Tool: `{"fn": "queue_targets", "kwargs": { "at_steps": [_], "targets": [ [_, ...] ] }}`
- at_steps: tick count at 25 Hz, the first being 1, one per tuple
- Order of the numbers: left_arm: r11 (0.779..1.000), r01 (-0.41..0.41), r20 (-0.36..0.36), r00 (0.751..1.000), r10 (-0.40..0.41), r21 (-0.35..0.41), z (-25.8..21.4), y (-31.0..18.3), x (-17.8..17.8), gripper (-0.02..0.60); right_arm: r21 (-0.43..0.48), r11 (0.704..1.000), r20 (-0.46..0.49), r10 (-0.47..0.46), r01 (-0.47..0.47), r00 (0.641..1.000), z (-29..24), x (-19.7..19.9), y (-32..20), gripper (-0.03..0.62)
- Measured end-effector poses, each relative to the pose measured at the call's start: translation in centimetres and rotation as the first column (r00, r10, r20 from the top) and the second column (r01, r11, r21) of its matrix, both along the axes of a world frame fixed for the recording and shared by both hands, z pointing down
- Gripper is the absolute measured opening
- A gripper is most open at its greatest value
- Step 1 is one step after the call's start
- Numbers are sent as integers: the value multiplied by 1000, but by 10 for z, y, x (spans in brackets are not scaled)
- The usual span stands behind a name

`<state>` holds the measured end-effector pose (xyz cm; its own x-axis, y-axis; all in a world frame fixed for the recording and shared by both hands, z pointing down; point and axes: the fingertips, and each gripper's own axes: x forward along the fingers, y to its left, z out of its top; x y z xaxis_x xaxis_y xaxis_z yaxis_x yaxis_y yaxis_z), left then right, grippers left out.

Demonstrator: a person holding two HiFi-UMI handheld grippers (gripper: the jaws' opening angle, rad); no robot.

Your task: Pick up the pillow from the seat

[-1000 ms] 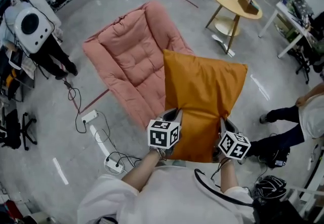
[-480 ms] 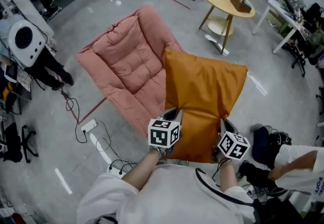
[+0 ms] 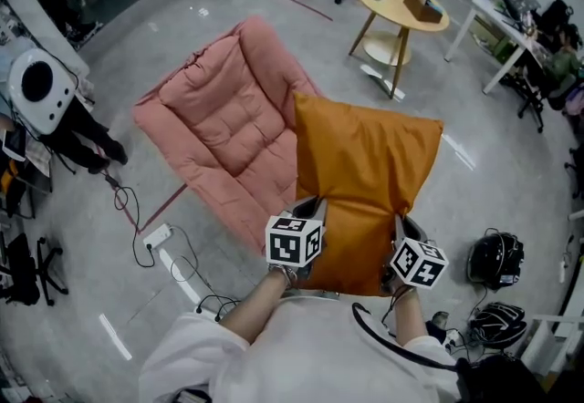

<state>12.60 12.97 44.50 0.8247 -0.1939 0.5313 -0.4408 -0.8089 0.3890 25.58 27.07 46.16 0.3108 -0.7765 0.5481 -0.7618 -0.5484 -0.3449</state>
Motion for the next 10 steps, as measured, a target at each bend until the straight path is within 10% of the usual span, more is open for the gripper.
{"fn": "queue_targets", "kwargs": {
  "at_steps": [10],
  "targets": [
    [1000,-4,-7,1000,4,-8,-1,8,-1,21,1,1000,-6,14,-14,1000,-2,-4,11,35]
  ]
}}
